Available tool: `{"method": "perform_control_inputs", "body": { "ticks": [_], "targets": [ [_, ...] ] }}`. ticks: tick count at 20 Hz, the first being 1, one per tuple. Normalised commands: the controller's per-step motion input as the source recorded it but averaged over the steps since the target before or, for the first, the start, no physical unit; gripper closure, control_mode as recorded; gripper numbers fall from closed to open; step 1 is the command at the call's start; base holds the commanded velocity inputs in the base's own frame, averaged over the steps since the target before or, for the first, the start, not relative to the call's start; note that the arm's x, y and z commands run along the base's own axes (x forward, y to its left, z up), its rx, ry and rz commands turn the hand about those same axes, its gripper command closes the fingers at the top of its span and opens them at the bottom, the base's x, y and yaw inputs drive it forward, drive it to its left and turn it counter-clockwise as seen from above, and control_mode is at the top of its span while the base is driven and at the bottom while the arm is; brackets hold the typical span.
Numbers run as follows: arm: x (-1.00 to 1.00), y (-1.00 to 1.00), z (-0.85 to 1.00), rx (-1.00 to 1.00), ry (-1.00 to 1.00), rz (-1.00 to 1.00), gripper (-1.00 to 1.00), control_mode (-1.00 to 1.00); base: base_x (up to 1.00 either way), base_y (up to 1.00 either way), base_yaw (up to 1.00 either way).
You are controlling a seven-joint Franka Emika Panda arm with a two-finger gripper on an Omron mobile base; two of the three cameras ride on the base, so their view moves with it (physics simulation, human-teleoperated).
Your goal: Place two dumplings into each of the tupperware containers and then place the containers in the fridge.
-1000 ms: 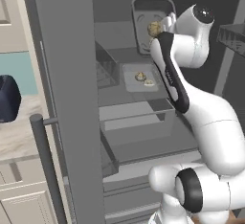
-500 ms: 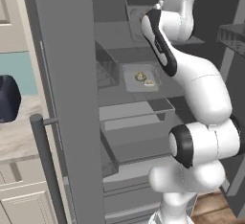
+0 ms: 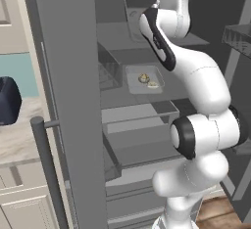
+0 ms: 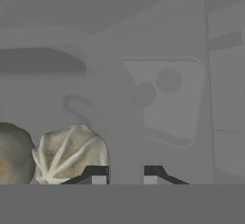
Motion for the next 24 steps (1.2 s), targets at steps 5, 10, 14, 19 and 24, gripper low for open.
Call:
{"method": "perform_control_inputs", "body": {
  "ticks": [5, 10, 14, 19, 24],
  "targets": [
    [0.31, 0.09, -0.21, 0.00, -0.02, 0.00, 1.00, -1.00, 0.00, 0.00, 0.00],
    [0.16, 0.06, -0.05, 0.00, 0.00, 0.00, -1.00, -1.00, 0.00, 0.00, 0.00],
    [0.00, 0.00, 0.00, 0.00, -0.01, 0.00, -1.00, -1.00, 0.00, 0.00, 0.00],
    [-0.01, 0.00, 0.00, 0.08, -0.30, 0.00, -1.00, -1.00, 0.00, 0.00, 0.00],
    [-0.53, -0.03, 0.01, 0.10, -0.49, -0.02, -1.00, -1.00, 0.00, 0.00, 0.00]
  ]
}}
